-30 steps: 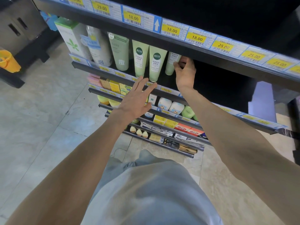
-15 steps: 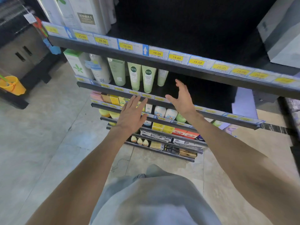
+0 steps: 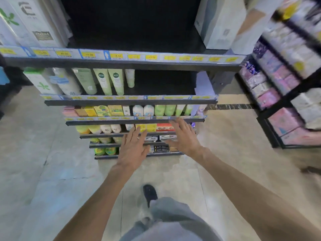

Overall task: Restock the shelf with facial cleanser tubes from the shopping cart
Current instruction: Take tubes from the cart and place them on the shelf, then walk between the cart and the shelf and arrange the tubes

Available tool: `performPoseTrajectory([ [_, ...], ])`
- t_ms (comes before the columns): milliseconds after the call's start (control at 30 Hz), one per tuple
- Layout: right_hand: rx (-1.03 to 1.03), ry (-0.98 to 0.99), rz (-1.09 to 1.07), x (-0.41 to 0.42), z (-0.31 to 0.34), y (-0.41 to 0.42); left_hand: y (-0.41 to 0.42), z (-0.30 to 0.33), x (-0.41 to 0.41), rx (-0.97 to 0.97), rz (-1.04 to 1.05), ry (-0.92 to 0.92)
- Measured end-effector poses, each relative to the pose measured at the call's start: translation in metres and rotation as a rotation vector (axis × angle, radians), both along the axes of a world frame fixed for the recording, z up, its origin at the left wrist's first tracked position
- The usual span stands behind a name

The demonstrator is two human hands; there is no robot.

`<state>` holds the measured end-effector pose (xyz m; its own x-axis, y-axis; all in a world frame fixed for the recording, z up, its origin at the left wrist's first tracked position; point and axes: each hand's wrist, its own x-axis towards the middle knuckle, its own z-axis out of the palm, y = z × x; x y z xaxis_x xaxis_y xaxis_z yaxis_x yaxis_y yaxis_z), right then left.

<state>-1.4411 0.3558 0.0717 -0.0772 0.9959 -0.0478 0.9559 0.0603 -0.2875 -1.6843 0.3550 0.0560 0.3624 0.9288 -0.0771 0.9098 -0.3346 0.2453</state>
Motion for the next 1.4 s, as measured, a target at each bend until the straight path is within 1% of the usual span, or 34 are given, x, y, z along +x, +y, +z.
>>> performPoseTrajectory([
  [67, -0.062, -0.036, -0.051, 0.015, -0.006, -0.038, -0.024, -0.004, 0.016, -0.022, -0.044, -0.021],
  [133, -0.065, -0.06, -0.098, 0.035, -0.014, -0.074, -0.045, -0.009, 0.034, -0.006, -0.097, -0.045],
  [233, -0.086, -0.086, -0.189, 0.066, -0.018, -0.126, -0.066, -0.009, 0.072, -0.04, -0.211, 0.015],
  [300, -0.107, -0.097, -0.261, 0.089, -0.019, -0.159, -0.082, -0.01, 0.102, -0.027, -0.292, 0.062],
  [400, -0.123, -0.103, -0.359, 0.127, -0.022, -0.203, -0.105, -0.012, 0.147, -0.01, -0.384, 0.051],
  [500, -0.125, -0.068, -0.45, 0.168, -0.025, -0.243, -0.125, -0.016, 0.197, 0.005, -0.477, 0.029],
  [667, -0.146, -0.039, -0.594, 0.254, -0.03, -0.305, -0.158, -0.022, 0.303, 0.007, -0.609, 0.029],
  [900, -0.178, -0.001, -0.799, 0.385, -0.034, -0.393, -0.214, -0.035, 0.472, -0.039, -0.795, 0.028],
  [1067, -0.195, 0.028, -0.976, 0.464, -0.037, -0.452, -0.248, -0.037, 0.581, -0.032, -0.948, 0.025],
  [1233, -0.217, 0.033, -1.147, 0.537, -0.042, -0.488, -0.263, -0.041, 0.684, -0.07, -1.09, 0.041],
  [1400, -0.216, 0.043, -1.297, 0.619, -0.049, -0.497, -0.266, -0.052, 0.799, -0.091, -1.236, 0.054],
])
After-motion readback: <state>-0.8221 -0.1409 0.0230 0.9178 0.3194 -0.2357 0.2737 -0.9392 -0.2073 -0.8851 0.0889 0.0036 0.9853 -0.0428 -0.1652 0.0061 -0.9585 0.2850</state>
